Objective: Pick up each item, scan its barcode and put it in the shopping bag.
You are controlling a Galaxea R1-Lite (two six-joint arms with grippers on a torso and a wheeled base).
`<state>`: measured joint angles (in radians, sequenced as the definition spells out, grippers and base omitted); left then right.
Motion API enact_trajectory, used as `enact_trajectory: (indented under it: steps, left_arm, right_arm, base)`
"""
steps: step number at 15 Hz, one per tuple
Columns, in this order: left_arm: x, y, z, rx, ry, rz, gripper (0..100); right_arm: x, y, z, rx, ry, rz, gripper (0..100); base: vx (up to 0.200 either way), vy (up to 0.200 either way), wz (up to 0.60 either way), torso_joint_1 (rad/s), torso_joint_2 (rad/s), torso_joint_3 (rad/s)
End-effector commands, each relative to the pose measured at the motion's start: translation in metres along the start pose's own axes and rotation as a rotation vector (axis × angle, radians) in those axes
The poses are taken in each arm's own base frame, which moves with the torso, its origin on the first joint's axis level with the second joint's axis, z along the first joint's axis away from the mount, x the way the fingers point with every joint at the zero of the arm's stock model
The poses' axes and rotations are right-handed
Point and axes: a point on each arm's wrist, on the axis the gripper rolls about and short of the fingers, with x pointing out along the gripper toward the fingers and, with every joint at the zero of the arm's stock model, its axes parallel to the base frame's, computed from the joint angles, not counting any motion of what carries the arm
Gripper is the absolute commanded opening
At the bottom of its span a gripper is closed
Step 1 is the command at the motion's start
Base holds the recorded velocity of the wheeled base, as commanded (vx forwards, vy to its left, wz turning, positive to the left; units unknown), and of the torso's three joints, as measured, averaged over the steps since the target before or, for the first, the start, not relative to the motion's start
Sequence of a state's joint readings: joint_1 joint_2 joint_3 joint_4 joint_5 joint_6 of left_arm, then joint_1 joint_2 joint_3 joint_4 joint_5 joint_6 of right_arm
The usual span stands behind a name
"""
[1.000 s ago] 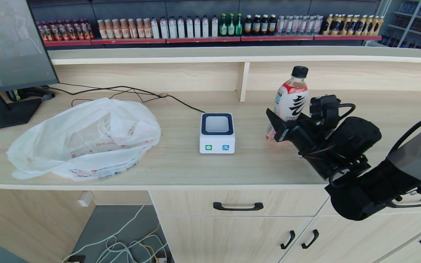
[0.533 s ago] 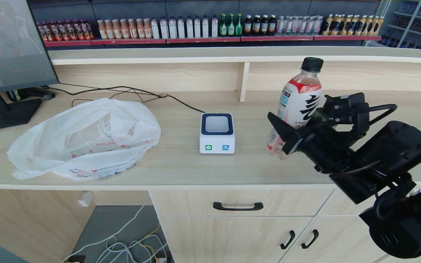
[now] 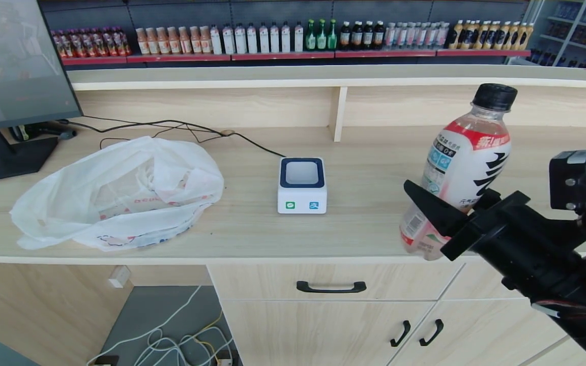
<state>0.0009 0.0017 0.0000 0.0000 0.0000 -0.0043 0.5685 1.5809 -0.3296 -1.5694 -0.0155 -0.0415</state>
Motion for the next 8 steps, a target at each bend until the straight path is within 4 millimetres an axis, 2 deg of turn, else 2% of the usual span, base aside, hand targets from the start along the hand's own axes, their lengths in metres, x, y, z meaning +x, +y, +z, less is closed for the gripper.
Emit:
enact_trajectory:
  steps: [1,5,8]
  left_arm:
    - [0.000,0.000,0.000,0.000,0.000,0.001,100]
    - [0.000,0.000,0.000,0.000,0.000,-0.001,100]
    - [0.000,0.000,0.000,0.000,0.000,0.001,100]
  right_arm:
    - [-0.010,0.000,0.012,0.004,-0.039,0.003,0]
    - [-0.029,0.005,0.014,0.017,-0.025,0.030,0]
    - [-0.032,0.017,0.021,0.094,-0.054,0.088,0]
  base:
    - [0.000,0.000,0.00,0.000,0.00,0.000]
    - [0.000,0.000,0.00,0.000,0.00,0.000]
    - [0.000,0.000,0.00,0.000,0.00,0.000]
